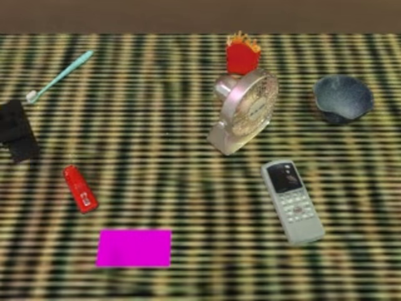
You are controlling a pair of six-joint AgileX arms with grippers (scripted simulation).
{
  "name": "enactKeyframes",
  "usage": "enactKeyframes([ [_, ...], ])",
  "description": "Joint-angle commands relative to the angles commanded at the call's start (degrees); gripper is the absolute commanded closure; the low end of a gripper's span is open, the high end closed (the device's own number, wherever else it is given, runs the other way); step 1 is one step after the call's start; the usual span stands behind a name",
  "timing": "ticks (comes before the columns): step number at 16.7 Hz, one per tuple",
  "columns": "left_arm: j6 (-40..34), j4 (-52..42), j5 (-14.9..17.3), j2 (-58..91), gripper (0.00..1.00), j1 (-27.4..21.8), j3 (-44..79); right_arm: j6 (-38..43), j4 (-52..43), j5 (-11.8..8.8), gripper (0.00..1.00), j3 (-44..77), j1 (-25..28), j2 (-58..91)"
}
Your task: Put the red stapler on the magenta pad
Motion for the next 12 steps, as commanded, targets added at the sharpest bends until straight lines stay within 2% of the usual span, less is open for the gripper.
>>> enactKeyframes([
  [6,-11.85,-18.99,-0.12,33.53,0.00,-3.31,23.97,0.00,0.00,0.00,0.00,0.00,0.00,0.00],
  [12,-20.42,-31.51,-0.02,55.89,0.00,-5.53,41.71,0.00,0.00,0.00,0.00,0.00,0.00,0.00],
])
